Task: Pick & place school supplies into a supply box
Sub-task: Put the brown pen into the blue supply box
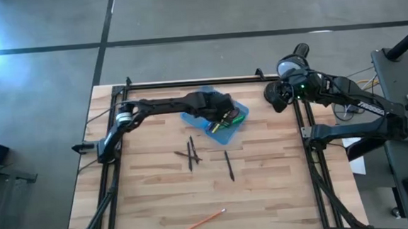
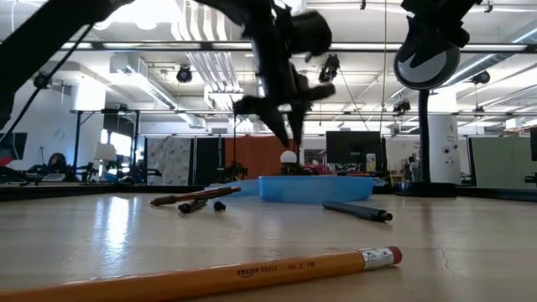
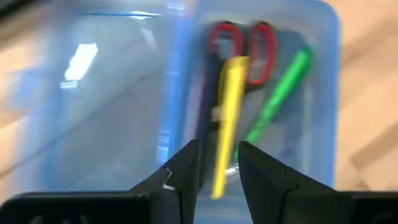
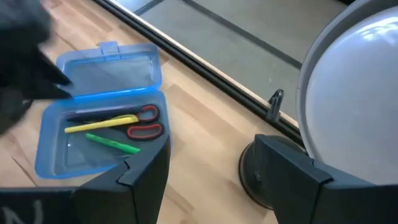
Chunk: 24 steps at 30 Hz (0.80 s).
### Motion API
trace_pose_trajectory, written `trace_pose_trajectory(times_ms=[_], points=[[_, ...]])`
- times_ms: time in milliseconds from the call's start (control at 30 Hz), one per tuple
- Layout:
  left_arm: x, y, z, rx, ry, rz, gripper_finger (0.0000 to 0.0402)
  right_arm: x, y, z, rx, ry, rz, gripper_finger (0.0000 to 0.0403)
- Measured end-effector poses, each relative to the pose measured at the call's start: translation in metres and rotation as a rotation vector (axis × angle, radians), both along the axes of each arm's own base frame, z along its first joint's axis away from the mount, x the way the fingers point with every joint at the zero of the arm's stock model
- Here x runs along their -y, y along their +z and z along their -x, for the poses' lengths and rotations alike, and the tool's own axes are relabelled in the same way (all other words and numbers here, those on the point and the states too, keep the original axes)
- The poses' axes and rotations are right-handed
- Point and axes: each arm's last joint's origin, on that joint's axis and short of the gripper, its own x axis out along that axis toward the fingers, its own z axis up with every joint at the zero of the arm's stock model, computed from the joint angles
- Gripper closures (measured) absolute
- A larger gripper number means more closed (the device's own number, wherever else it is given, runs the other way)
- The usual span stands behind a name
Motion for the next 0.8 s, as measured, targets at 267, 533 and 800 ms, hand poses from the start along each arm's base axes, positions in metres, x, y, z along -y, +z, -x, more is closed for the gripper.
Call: trace_pose_trajectory(times_ms=[267, 533, 800], points=[[0.069, 0.017, 0.049, -0.043, 0.35, 0.007, 0.0306, -0.001, 0.0, 0.001, 0.017, -0.004, -0.018, 0.0179], [0.126, -0.022, 0.083, 0.039, 0.592, 0.239, 0.0305, 0.0, -0.011, -0.003, -0.015, 0.021, -0.057, 0.0179], [0.146, -0.036, 0.101, -0.024, -0.092, 0.091, 0.0305, 0.002, -0.016, -0.009, -0.077, 0.064, -0.037, 0.0179]])
